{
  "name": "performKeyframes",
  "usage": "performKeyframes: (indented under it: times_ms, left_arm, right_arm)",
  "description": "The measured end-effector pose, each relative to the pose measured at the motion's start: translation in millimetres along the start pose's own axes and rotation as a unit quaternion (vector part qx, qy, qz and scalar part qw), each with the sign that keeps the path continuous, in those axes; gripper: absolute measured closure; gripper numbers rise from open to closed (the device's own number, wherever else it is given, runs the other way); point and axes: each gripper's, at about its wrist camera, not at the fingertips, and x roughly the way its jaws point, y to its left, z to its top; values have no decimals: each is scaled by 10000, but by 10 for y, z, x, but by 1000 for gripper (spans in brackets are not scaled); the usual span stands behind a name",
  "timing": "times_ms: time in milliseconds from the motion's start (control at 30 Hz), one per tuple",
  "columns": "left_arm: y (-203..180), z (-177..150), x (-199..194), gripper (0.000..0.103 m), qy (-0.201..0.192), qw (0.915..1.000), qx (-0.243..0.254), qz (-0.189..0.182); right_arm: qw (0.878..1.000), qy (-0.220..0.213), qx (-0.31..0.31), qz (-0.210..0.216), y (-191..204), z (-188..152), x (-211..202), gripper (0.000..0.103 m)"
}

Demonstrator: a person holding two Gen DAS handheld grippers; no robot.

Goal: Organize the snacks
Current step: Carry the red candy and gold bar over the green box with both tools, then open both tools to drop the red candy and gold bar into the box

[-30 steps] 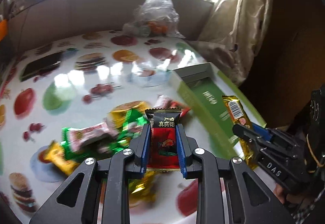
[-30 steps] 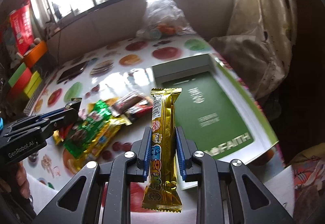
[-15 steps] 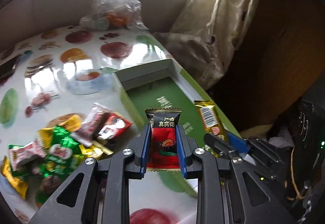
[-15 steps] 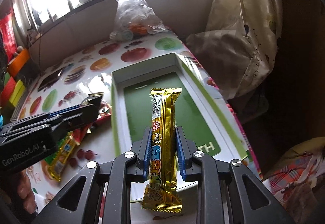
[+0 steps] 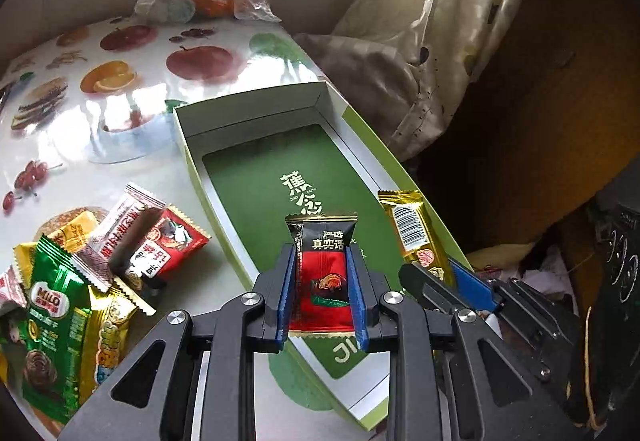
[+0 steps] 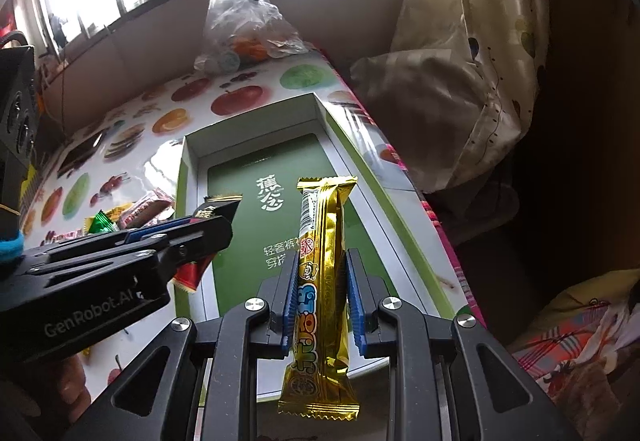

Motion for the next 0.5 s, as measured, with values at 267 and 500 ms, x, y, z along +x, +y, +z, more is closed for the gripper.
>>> performKeyframes:
  times_ms: [267, 500]
  left_arm:
    - [2, 20, 85, 78, 70, 9999, -16, 76]
    - [33, 7, 145, 76, 155, 9999, -31, 57]
  right_arm:
    - [9999, 79, -69, -35, -5, 35, 122, 81]
    - [9998, 158, -153, -2, 11, 55, 234, 81]
